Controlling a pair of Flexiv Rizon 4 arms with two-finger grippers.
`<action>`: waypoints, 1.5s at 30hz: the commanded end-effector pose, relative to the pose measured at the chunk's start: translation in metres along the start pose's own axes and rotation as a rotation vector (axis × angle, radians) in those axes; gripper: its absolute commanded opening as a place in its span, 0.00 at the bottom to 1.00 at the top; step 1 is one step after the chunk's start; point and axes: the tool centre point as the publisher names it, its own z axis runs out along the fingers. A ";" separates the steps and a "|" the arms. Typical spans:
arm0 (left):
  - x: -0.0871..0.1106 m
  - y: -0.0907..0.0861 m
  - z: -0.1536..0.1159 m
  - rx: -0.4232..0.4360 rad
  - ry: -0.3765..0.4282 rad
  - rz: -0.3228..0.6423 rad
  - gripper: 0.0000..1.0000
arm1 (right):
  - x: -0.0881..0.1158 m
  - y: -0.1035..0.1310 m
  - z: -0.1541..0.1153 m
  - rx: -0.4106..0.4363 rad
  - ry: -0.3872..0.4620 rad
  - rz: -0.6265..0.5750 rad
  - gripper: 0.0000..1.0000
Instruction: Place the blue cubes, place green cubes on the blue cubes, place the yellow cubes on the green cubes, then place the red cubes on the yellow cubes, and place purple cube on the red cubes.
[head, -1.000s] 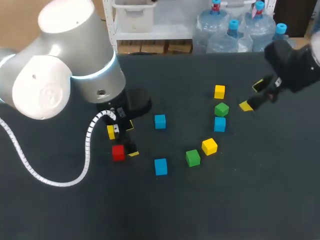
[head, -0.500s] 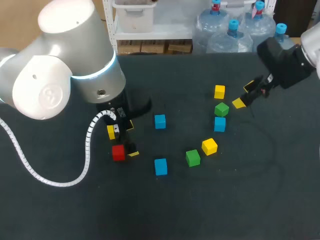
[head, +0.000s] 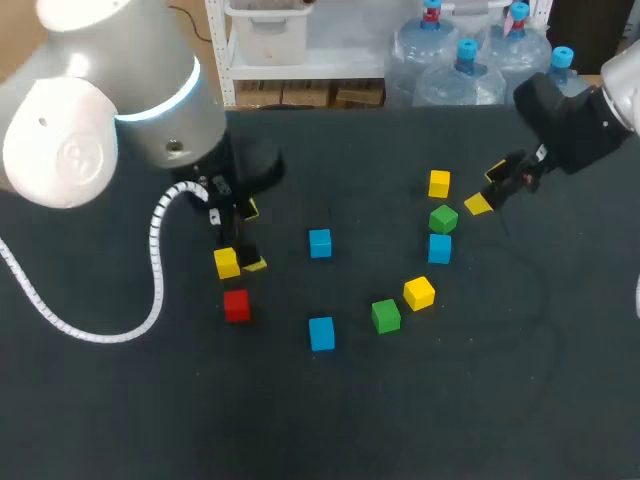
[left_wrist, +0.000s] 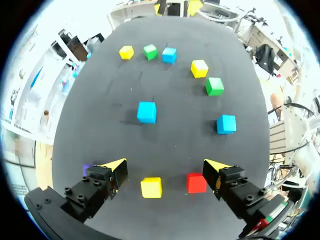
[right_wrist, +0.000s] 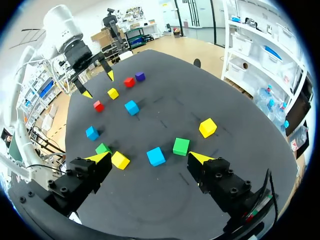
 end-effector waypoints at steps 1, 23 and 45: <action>0.012 0.009 0.004 0.025 -0.124 0.036 1.00 | 0.000 -0.001 0.001 -0.002 -0.001 -0.001 1.00; 0.018 0.013 0.004 0.030 -0.246 0.034 1.00 | 0.000 -0.001 0.001 -0.002 -0.001 -0.001 1.00; 0.018 0.013 0.004 0.030 -0.246 0.034 1.00 | 0.000 -0.012 0.002 -0.037 -0.065 -0.011 1.00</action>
